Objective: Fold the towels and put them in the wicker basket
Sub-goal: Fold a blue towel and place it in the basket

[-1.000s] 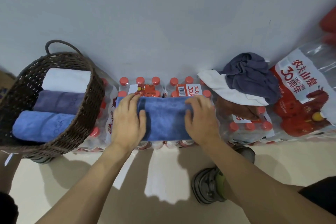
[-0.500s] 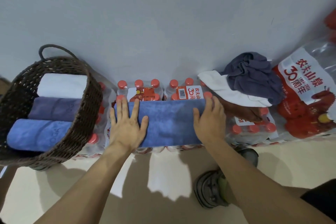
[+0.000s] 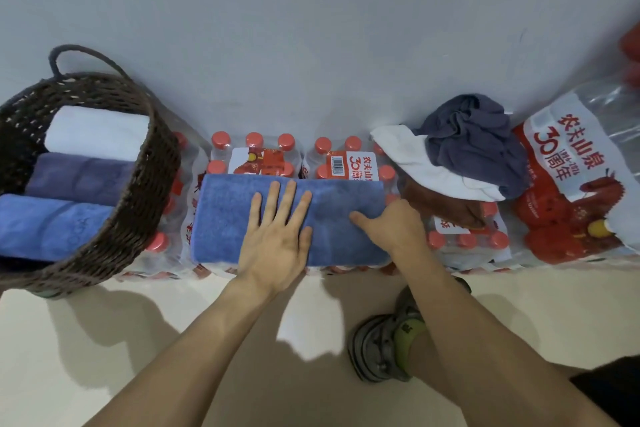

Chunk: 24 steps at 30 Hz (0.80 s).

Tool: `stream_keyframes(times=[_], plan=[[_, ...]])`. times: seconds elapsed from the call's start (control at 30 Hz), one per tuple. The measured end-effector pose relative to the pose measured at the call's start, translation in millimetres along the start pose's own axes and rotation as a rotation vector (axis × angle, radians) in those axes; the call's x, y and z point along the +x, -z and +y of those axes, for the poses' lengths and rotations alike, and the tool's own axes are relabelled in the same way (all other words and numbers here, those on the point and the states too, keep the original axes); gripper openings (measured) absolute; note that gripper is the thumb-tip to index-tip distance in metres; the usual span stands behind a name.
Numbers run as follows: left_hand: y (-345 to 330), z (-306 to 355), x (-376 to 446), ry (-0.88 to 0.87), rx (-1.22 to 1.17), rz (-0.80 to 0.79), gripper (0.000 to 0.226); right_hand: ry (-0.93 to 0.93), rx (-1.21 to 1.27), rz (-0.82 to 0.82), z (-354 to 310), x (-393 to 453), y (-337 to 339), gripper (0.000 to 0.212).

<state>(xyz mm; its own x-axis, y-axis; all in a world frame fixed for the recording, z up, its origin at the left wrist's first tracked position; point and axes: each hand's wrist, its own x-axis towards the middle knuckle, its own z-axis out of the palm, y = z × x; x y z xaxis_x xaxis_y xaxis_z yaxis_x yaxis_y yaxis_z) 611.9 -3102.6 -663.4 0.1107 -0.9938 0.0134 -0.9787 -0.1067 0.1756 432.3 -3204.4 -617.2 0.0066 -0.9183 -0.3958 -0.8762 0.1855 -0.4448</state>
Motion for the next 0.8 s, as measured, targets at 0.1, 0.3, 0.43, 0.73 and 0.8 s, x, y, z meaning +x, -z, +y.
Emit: stream_keyframes(times=[0.1,0.3,0.43,0.73,0.8], plan=[[-2,1,4,0.0,0.048,-0.026,0.06,-0.004,0.064,-0.059,2,-1,4,0.044],[1,4,4,0.031,0.016,-0.042,0.06,0.106,0.304,-0.034,-6,3,7,0.025],[8,12,6,0.095,-0.28,0.065,0.055,0.121,0.371,0.044,1,8,8,0.018],[3,29,11,0.09,-0.134,-0.029,0.059,0.025,0.488,0.159,45,20,47,0.014],[10,29,16,0.101,-0.225,-0.032,0.058,0.056,0.456,0.181,37,19,53,0.011]])
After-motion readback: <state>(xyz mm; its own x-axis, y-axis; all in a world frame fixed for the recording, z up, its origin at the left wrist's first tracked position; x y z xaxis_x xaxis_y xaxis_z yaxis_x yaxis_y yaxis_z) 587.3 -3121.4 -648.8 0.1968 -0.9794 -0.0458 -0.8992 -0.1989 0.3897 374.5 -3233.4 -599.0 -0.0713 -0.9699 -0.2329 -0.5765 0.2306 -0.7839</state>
